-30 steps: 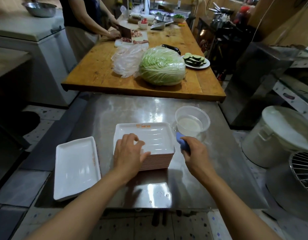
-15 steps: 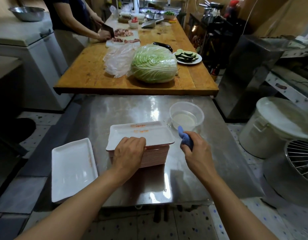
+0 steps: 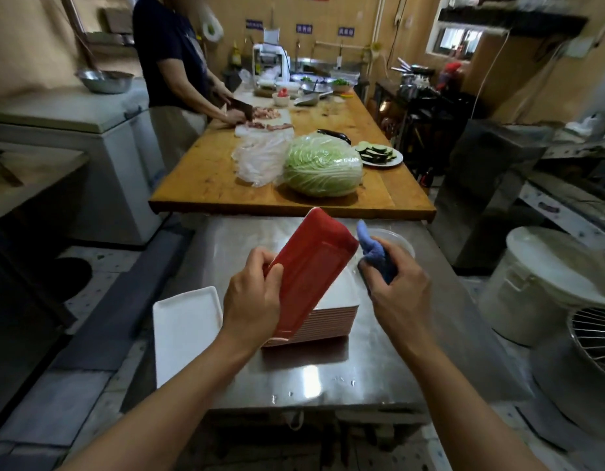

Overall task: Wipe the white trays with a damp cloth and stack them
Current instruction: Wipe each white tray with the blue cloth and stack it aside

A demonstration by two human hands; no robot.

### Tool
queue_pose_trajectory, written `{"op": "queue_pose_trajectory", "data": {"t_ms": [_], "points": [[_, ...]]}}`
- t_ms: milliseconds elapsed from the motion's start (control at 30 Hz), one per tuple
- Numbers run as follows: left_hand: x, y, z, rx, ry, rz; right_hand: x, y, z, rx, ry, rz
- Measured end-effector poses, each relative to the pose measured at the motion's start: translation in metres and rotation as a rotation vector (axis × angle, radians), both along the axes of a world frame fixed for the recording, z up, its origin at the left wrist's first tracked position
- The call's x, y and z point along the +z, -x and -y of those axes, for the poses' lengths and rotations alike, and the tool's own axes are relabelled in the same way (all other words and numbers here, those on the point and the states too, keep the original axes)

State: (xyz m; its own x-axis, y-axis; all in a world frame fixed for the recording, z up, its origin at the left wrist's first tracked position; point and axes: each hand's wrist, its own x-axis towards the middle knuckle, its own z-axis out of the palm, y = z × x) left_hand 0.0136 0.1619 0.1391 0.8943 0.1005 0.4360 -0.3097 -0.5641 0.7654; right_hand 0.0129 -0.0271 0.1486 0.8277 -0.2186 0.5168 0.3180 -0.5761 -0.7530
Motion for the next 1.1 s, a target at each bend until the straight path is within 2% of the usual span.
{"op": "queue_pose_trajectory", "data": {"t_ms": [200,267,400,533,733,900,1100], "points": [[-0.006,0.014,-0.029,-0.049,0.350,-0.283,0.017,0.022,-0.041,0.083,0.061,0.073],[-0.004,0.018,-0.032,-0.055,0.405,-0.325,0.027,0.025,-0.048,0.078,0.105,0.118],[0.003,0.028,-0.032,-0.071,0.441,-0.316,0.046,0.023,-0.062,0.091,0.211,0.192],[0.013,0.031,-0.025,-0.101,0.481,-0.287,0.049,0.016,-0.080,0.230,0.392,0.104],[0.024,0.035,-0.008,-0.096,0.512,-0.216,0.052,-0.004,-0.078,0.161,0.588,0.211],[0.024,0.034,0.002,-0.066,0.545,-0.204,0.037,-0.011,-0.046,0.143,0.487,0.185],[0.025,0.029,0.014,-0.079,0.571,-0.207,0.023,-0.015,-0.013,0.091,0.129,0.087]]}}
